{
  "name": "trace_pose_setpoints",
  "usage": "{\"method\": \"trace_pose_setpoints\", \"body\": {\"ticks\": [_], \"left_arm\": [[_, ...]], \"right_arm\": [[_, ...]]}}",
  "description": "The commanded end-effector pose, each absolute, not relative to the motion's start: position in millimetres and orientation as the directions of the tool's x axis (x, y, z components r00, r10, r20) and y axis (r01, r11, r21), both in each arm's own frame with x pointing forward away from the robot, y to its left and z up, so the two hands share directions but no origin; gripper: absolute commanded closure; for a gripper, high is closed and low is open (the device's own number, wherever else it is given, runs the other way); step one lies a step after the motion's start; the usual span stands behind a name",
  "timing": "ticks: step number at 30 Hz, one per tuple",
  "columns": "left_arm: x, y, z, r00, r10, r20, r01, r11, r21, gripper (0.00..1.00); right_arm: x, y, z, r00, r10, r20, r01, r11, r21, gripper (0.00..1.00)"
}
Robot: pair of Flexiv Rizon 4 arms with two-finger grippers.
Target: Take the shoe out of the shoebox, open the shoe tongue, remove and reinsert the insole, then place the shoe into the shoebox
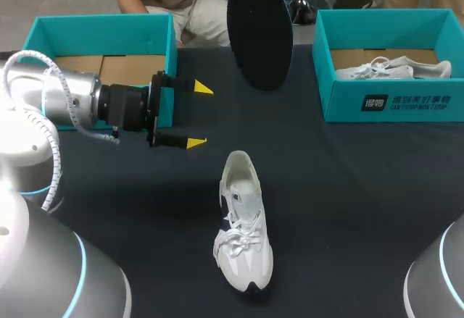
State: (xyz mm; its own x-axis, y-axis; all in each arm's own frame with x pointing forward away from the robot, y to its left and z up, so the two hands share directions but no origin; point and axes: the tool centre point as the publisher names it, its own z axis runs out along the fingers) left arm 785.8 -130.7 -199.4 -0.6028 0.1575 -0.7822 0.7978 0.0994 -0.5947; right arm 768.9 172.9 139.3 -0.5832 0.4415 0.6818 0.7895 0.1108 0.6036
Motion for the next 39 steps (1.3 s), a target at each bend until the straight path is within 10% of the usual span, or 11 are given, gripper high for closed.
{"method": "trace_pose_setpoints", "body": {"ticks": [1,8,39], "left_arm": [[784,-132,-189,-0.525,0.135,-0.840,0.851,0.049,-0.523,0.00],[786,-137,-169,-0.296,0.117,-0.948,0.955,0.009,-0.297,0.00],[829,-187,-114,-0.012,0.005,-1.000,0.997,-0.075,-0.013,0.00]], "right_arm": [[770,175,140,-0.581,0.443,0.682,0.791,0.112,0.601,1.00],[770,175,140,-0.581,0.443,0.682,0.791,0.112,0.601,1.00],[770,175,140,-0.581,0.443,0.682,0.791,0.112,0.601,1.00]]}}
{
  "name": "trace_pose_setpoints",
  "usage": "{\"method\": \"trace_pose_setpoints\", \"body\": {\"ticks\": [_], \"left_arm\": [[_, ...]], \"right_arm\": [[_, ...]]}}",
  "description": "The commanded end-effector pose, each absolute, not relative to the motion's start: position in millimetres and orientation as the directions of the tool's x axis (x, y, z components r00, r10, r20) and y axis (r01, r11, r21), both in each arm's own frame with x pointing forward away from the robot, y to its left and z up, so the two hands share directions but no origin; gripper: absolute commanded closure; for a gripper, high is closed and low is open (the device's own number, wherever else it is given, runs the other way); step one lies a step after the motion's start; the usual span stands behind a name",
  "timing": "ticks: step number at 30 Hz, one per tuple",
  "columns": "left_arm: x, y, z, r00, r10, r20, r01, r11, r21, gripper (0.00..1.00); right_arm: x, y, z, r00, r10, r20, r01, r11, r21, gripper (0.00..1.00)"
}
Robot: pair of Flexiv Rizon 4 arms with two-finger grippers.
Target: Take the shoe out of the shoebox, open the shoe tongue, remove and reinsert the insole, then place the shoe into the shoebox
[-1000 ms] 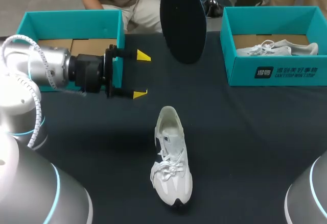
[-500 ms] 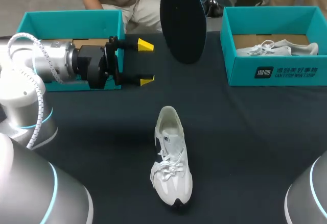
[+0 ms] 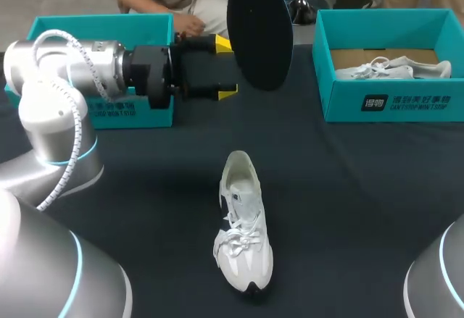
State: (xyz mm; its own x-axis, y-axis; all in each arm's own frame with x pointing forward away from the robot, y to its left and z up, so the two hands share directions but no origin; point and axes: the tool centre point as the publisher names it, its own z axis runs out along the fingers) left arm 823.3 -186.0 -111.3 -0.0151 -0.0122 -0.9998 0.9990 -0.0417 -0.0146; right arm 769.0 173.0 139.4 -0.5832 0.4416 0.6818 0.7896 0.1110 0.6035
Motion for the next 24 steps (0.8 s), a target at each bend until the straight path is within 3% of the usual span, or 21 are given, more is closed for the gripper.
{"method": "trace_pose_setpoints", "body": {"ticks": [1,16,24], "left_arm": [[829,-187,-114,-0.012,0.005,-1.000,0.997,-0.075,-0.013,0.00],[829,-187,-114,-0.012,0.005,-1.000,0.997,-0.075,-0.013,0.00],[828,-179,-107,0.042,-0.002,-0.999,0.996,-0.085,0.042,0.00]], "right_arm": [[770,175,140,-0.581,0.443,0.682,0.791,0.112,0.601,1.00],[770,175,140,-0.581,0.443,0.682,0.791,0.112,0.601,1.00],[788,162,115,-0.447,0.471,0.761,0.884,0.103,0.456,1.00]]}}
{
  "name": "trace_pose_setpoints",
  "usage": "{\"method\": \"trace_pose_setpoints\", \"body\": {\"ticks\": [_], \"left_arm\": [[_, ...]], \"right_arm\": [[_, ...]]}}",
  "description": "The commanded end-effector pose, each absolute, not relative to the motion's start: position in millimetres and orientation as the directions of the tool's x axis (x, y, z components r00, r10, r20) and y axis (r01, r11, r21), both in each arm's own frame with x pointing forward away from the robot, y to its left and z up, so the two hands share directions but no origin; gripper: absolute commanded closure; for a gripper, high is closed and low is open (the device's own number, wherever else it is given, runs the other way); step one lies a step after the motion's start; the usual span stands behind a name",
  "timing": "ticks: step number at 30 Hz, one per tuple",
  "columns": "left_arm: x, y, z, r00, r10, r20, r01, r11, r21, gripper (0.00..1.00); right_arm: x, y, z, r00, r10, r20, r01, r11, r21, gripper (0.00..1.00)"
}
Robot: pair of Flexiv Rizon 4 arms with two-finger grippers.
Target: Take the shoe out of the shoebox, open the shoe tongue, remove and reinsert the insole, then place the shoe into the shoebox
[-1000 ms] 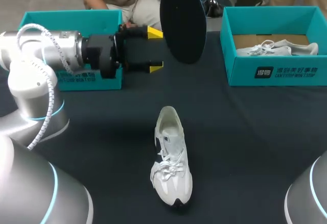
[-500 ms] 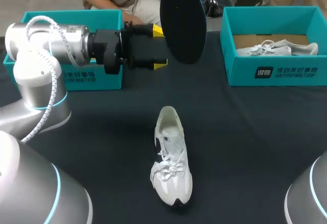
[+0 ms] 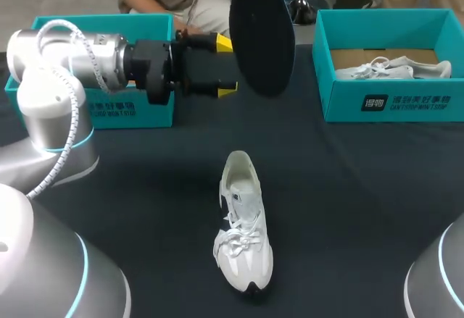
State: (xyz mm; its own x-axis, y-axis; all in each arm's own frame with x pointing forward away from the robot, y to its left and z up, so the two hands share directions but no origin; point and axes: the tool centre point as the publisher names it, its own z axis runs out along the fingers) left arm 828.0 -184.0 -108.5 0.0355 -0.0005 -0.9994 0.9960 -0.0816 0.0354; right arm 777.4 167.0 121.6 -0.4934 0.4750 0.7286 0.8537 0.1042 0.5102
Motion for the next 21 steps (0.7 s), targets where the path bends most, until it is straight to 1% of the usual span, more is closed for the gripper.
{"method": "trace_pose_setpoints", "body": {"ticks": [1,3,8,10,21], "left_arm": [[828,-178,-107,0.047,-0.003,-0.999,0.995,-0.086,0.047,0.00],[828,-176,-107,0.060,0.003,-0.998,0.995,-0.080,0.060,0.00],[827,-173,-109,0.077,-0.008,-0.997,0.994,-0.079,0.078,0.00],[827,-172,-109,0.089,-0.014,-0.996,0.993,-0.078,0.090,0.00],[825,-155,-100,0.147,-0.045,-0.988,0.985,-0.082,0.151,0.00]], "right_arm": [[789,160,111,-0.430,0.491,0.758,0.892,0.103,0.440,1.00],[792,155,100,-0.376,0.476,0.795,0.919,0.085,0.385,1.00],[797,148,75,-0.287,0.500,0.817,0.954,0.067,0.294,1.00],[800,143,62,-0.243,0.486,0.840,0.966,0.045,0.253,1.00],[814,134,14,-0.096,0.462,0.881,0.993,-0.014,0.115,1.00]]}}
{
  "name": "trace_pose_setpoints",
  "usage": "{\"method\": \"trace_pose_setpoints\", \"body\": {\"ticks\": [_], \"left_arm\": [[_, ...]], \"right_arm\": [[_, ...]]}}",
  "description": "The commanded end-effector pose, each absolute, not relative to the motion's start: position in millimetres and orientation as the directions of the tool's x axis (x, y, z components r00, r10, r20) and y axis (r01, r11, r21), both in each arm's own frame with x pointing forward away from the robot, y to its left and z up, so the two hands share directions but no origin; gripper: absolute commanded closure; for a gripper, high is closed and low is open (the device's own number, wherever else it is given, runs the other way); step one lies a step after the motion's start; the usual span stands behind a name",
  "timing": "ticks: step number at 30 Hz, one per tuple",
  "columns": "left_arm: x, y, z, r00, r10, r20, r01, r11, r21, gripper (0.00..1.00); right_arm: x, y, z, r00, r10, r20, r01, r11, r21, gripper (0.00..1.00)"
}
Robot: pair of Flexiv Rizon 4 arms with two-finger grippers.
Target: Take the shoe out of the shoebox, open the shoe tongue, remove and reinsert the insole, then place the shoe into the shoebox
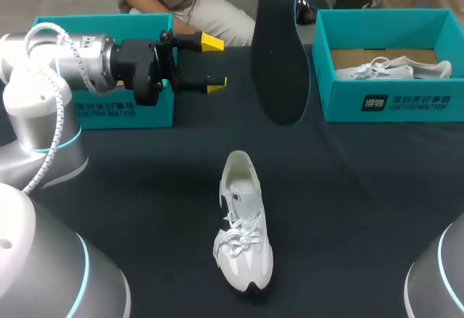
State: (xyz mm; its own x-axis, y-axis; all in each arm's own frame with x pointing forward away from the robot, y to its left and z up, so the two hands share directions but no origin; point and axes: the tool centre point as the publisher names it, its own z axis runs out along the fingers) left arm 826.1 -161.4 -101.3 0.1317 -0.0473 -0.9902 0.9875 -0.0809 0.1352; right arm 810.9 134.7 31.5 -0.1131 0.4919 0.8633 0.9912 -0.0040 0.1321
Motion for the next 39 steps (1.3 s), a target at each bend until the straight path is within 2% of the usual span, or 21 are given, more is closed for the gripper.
{"method": "trace_pose_setpoints", "body": {"ticks": [1,10,18,39], "left_arm": [[824,-155,-99,0.148,-0.046,-0.988,0.985,-0.085,0.152,0.00],[823,-153,-95,0.182,-0.037,-0.983,0.978,-0.101,0.185,0.00],[823,-154,-100,0.181,-0.040,-0.983,0.976,-0.111,0.185,0.00],[814,-160,-104,0.214,-0.043,-0.976,0.969,-0.115,0.218,0.00]], "right_arm": [[816,135,8,-0.079,0.464,0.882,0.995,-0.018,0.099,1.00],[829,140,-24,-0.005,0.438,0.899,0.999,-0.039,0.024,1.00],[833,145,-32,0.019,0.396,0.918,0.999,-0.044,-0.001,1.00],[828,168,-60,0.078,0.379,0.922,0.996,0.013,-0.089,1.00]]}}
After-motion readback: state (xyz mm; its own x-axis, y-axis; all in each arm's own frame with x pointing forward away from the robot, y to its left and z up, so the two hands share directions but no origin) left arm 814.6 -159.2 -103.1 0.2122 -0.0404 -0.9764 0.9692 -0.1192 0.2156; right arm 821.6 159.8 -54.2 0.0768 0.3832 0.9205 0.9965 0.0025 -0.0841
